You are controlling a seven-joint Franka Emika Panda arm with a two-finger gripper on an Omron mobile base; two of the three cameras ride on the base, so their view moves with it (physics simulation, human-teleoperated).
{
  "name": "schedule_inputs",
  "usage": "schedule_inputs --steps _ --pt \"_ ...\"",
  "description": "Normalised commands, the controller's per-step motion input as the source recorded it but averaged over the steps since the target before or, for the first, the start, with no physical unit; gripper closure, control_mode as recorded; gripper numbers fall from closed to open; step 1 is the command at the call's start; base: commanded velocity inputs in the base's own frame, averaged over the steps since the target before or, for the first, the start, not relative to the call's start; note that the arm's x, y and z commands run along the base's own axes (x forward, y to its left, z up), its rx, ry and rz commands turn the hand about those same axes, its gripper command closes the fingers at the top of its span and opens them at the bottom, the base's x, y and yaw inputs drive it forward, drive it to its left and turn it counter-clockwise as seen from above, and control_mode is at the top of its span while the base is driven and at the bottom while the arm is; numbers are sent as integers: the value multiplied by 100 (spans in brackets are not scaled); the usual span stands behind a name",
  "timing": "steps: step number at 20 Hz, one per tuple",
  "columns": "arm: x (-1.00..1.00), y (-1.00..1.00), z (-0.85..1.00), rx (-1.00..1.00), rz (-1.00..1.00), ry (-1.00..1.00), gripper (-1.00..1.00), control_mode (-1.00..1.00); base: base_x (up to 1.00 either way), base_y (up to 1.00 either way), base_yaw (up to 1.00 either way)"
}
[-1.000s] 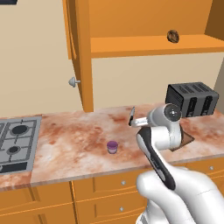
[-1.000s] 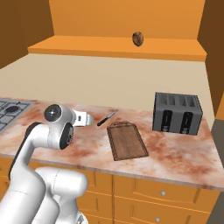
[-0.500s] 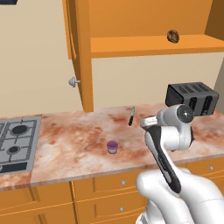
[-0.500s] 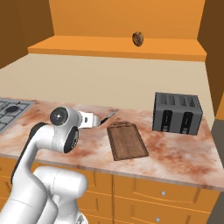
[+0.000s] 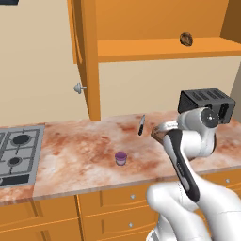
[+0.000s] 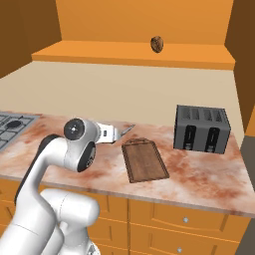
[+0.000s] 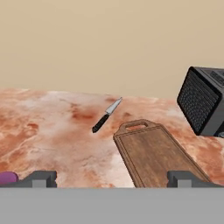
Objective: Pick the bread, place it on the cutting board, pick the jam, place it on the counter, and close the cabinet.
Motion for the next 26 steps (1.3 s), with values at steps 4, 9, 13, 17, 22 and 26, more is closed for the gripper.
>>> schedule_inputs --steps 4,9,13,17,22,26 --pt "-2 -28 23 0 -3 0 -100 -100 0 0 0" --pt "-3 -28 26 0 -5 0 -100 -100 0 0 0" --pt "-6 -28 23 0 -3 0 -100 -100 0 0 0" --pt "-17 -27 16 0 0 0 -100 -100 0 0 0" --pt "-19 -22 19 0 0 0 -100 -100 0 0 0" --pt "-16 -18 22 0 0 0 -100 -100 0 0 0"
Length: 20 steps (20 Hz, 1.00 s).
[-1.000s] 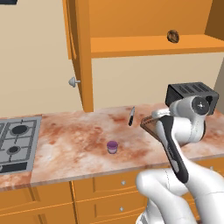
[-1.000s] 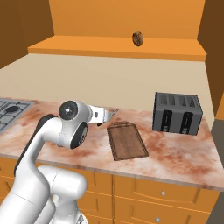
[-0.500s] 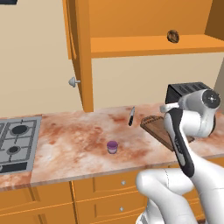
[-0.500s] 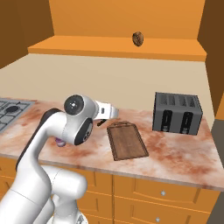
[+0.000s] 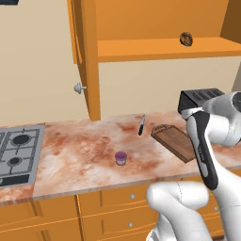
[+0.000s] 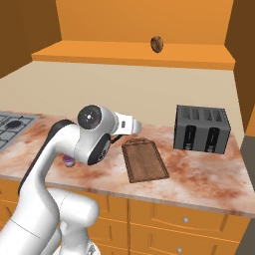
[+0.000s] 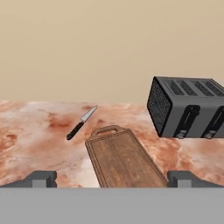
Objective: Pick the bread, place it on the cutting board, pick the jam, place it on the counter, and close the cabinet.
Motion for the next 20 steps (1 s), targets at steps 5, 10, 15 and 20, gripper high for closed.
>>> schedule_inputs --steps 5,10,15,20 --pt "-17 -16 25 0 0 0 -100 -100 0 0 0" --pt "-15 -17 28 0 0 0 -100 -100 0 0 0" --pt "-24 -16 26 0 0 0 -100 -100 0 0 0" --pt "-14 -11 34 0 -1 0 -100 -100 0 0 0"
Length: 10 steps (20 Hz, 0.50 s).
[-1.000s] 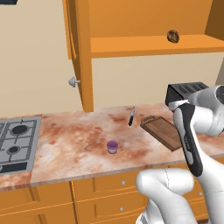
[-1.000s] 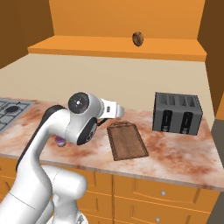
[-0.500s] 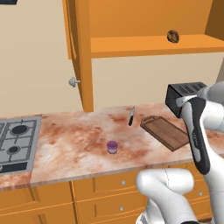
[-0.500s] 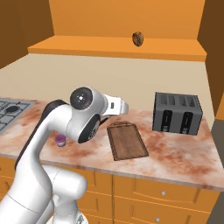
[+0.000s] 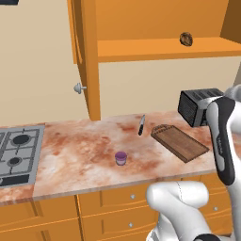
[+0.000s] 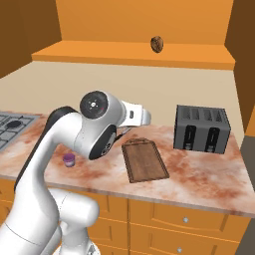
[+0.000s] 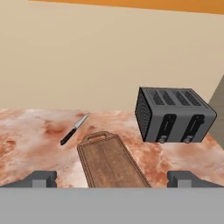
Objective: Pick the bread, place it on the cutting board, pick the jam, place it on the counter, and close the cabinet.
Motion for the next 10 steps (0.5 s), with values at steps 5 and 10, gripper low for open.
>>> schedule_inputs --steps 5,10 --pt "-19 -9 30 0 -1 0 -100 -100 0 0 0" --pt "-22 -8 28 0 -1 0 -100 -100 0 0 0"
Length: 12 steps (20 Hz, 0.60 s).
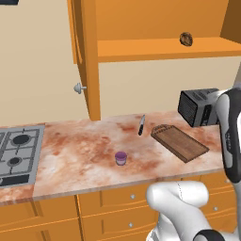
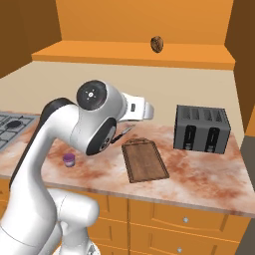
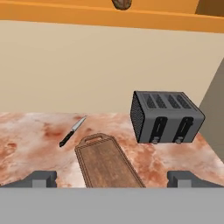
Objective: Pick the bread, place it on the cutting board, pick the jam, place it on the counter, and close the cabinet.
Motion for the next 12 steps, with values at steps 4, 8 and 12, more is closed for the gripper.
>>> schedule_inputs --steps 4,8,12 --pt "-23 -4 19 0 0 0 -100 -100 0 0 0" --pt "-24 0 19 0 0 0 -100 -100 0 0 0" --pt "-21 0 23 0 0 0 -100 -100 0 0 0"
